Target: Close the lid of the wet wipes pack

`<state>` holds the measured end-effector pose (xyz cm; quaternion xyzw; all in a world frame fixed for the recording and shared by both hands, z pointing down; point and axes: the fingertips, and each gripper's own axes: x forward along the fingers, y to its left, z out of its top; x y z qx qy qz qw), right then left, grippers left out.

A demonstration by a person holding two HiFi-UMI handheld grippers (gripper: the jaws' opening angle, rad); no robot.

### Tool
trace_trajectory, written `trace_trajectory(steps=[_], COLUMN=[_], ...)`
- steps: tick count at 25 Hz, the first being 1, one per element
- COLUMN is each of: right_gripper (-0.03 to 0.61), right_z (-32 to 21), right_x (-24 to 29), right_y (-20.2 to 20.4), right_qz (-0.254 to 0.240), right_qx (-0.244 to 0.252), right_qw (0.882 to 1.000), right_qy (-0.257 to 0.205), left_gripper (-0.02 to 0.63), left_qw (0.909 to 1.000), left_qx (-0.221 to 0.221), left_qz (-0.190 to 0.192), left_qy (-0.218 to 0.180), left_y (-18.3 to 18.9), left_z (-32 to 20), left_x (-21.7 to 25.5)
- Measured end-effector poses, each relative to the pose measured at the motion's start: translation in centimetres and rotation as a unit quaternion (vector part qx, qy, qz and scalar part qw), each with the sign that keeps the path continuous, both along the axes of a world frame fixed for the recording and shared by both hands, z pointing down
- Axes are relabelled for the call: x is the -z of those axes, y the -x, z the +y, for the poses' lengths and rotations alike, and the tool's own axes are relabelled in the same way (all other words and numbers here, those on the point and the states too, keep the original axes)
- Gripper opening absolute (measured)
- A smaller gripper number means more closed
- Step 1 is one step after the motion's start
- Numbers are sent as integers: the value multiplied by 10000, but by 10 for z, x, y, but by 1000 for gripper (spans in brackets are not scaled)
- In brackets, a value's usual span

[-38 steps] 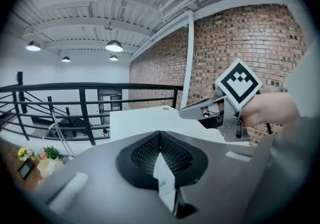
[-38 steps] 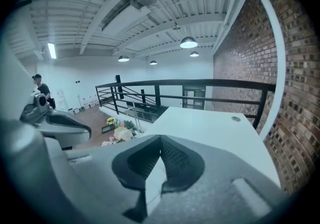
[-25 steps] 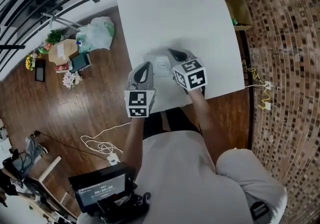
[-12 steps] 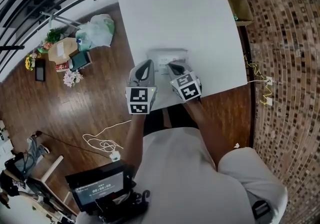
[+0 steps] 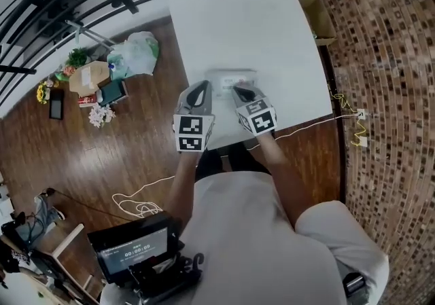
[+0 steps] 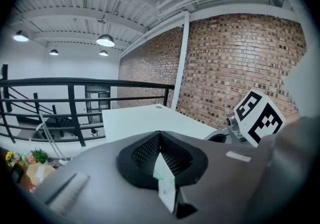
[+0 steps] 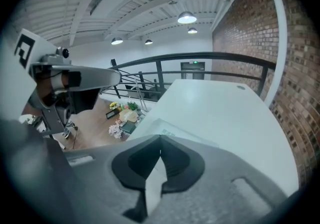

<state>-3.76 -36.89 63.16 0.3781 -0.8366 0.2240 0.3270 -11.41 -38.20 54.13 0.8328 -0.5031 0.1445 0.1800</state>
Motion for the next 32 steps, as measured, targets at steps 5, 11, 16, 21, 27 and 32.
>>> trace_trajectory(steps=[5,11,16,21,27,32], right_gripper=[-9,-10,-10,-9,-10,-10], right_z=[19,42,79,153,249,304], right_x=[65,135,182,205,173,203], right_y=[2,6,-15,-66,-109,-115], right_qz=[-217,-807,-1321,-1755,-2337,-2549], right_qx=[-169,-169,-146,-262,-762,-247], right_qw=[9972,9841,9664,9503,9483,9381], right_qy=[-696,-1576,-2201,-2559,-2006,-2331], left_gripper=[17,17,17,17,17,17], left_qw=[9992,9971,9945,9902,9870,9863], left_qx=[-111,-114,-88,509,735,825], left_qz=[160,122,-164,-423,-740,-613], left_qy=[-354,-743,-1031,-1229,-1225,-1288], left_y=[1,-11,-42,-79,-131,-132], left_z=[11,33,75,142,251,307], left_x=[34,64,80,90,82,93])
